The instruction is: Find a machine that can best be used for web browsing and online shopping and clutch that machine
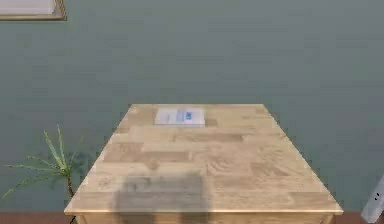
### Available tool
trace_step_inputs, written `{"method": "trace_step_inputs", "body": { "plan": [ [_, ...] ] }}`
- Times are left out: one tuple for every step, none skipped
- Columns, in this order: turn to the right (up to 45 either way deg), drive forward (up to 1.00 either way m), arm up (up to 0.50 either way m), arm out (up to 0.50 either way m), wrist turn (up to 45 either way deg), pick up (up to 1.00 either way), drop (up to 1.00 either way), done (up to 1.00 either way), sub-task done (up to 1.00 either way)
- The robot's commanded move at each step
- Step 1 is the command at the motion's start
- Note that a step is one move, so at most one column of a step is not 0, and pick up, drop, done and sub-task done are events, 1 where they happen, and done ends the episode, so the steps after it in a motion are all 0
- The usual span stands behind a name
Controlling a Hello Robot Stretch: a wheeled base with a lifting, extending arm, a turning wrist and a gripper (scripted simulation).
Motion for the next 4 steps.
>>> {"method": "trace_step_inputs", "body": {
  "plan": [
    [-45.0, 0.0, 0.0, 0.0, 0.0, 0.0, 0.0, 0.0, 0.0],
    [-45.0, 0.0, 0.0, 0.0, 0.0, 0.0, 0.0, 0.0, 0.0],
    [-45.0, 0.0, 0.0, 0.0, 0.0, 0.0, 0.0, 0.0, 0.0],
    [-45.0, 0.0, 0.0, 0.0, 0.0, 0.0, 0.0, 0.0, 0.0]
  ]
}}
